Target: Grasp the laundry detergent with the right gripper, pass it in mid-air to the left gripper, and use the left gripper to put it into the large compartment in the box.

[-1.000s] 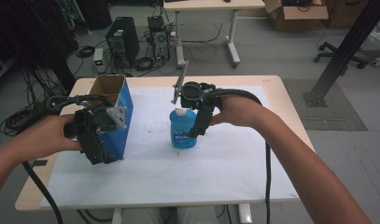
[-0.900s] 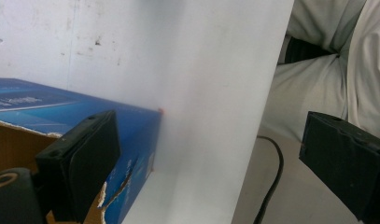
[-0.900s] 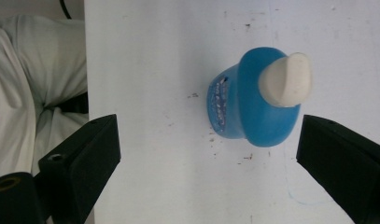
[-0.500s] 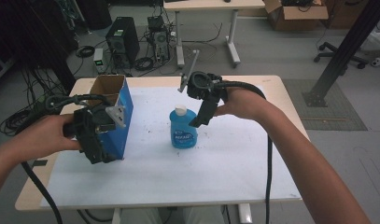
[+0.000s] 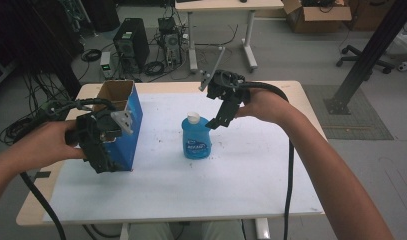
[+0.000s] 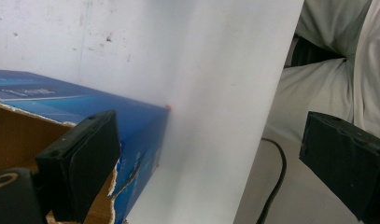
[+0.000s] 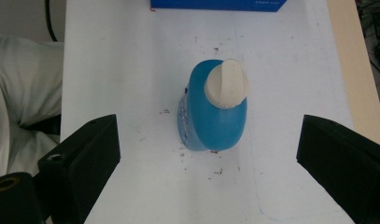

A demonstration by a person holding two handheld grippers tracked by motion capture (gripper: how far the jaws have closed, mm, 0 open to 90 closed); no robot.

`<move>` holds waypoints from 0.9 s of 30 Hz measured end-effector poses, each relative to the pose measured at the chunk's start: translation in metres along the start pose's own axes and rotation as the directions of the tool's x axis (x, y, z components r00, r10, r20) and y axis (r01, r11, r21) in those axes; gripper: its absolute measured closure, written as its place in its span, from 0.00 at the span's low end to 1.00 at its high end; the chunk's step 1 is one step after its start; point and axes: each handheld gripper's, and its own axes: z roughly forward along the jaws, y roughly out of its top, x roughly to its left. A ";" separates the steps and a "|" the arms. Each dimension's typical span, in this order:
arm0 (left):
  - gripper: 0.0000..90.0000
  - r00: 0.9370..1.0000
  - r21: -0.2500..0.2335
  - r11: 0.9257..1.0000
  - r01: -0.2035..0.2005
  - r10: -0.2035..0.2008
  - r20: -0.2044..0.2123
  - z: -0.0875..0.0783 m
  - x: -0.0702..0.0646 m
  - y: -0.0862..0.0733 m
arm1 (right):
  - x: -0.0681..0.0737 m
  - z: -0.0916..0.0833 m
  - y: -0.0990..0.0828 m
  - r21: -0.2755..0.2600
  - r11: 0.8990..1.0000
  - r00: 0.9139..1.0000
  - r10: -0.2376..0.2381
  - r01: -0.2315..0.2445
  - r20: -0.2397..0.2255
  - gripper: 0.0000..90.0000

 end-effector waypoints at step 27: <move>0.06 1.000 -0.009 1.000 0.001 -0.001 0.002 0.002 0.003 0.004 | -0.009 0.024 -0.041 -0.198 0.980 0.999 0.004 -0.014 -0.050 0.06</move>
